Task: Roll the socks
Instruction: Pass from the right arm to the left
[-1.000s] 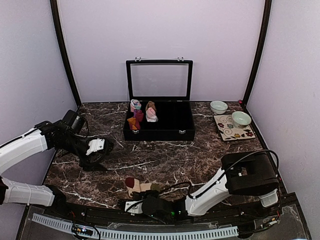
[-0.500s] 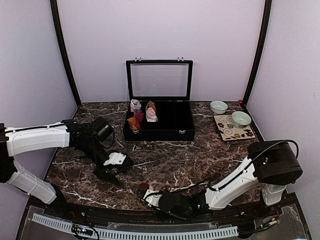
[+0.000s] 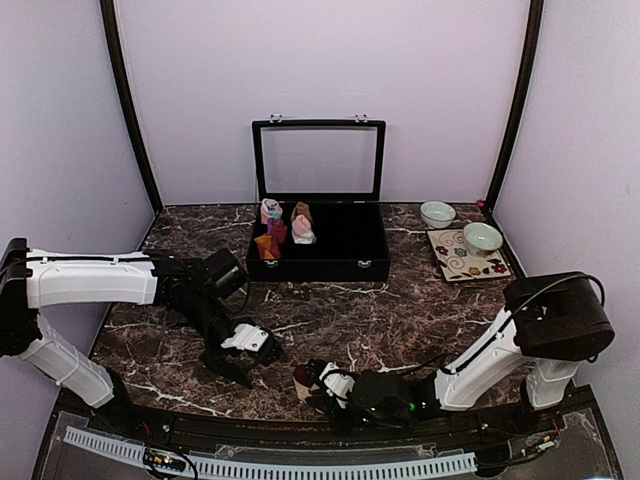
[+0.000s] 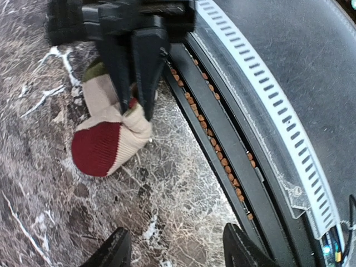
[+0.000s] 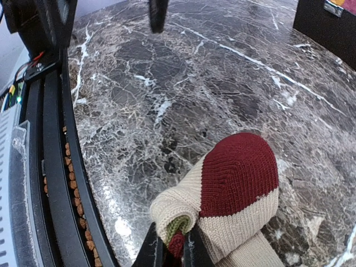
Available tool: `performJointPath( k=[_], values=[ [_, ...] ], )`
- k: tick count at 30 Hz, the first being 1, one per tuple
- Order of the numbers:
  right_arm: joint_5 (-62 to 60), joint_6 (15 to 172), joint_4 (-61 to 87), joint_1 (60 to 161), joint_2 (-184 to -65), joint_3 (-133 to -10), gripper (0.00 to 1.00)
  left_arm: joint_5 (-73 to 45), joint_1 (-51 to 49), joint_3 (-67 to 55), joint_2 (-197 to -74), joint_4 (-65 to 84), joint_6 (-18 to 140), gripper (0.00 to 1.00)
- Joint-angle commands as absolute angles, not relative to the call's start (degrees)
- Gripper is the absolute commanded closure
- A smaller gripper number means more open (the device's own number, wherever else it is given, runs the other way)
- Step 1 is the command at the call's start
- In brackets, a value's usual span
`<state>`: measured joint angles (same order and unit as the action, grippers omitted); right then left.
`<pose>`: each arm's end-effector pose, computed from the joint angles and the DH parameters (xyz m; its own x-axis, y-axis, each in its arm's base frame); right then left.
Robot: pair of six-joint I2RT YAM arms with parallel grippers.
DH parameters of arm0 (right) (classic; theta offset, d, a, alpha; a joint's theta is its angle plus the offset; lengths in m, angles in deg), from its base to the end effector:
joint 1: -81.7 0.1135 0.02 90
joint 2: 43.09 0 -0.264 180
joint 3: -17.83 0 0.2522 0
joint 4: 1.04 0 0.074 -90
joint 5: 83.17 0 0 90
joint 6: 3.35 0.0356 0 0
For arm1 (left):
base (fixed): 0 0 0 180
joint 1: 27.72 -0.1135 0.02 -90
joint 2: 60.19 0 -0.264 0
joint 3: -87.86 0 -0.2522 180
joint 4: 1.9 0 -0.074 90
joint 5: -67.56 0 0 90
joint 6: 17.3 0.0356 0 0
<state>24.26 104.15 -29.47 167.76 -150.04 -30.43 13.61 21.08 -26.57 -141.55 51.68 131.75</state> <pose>0.0327 0.3198 0.0962 -0.3139 -0.3821 -0.8692 -0.8804 0.4599 0.1158 0.1550 -0.2089 0.2097 0.3218 0.6851 -0.6535 0.9118 -0.4103 0.0189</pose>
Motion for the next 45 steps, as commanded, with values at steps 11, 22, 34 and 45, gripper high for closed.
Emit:
performJointPath(
  k=[11,22,34,45],
  values=[
    [17.7,113.5,-33.7,163.5,-151.0,-20.2,1.00,-2.2,34.0,-23.5,-148.5,39.1,138.2,0.41],
    [15.2,111.6,-38.7,162.7,-152.4,-19.0,1.00,-5.9,38.0,-19.5,-155.5,32.8,142.0,0.39],
    [14.8,107.3,-49.8,161.0,-153.4,-17.5,1.00,-5.9,38.1,-22.4,-159.2,29.4,145.4,0.45],
    [12.5,106.0,-59.5,160.8,-156.7,-16.2,1.00,-7.9,38.6,-20.5,-164.5,23.7,147.6,0.46]
  ],
)
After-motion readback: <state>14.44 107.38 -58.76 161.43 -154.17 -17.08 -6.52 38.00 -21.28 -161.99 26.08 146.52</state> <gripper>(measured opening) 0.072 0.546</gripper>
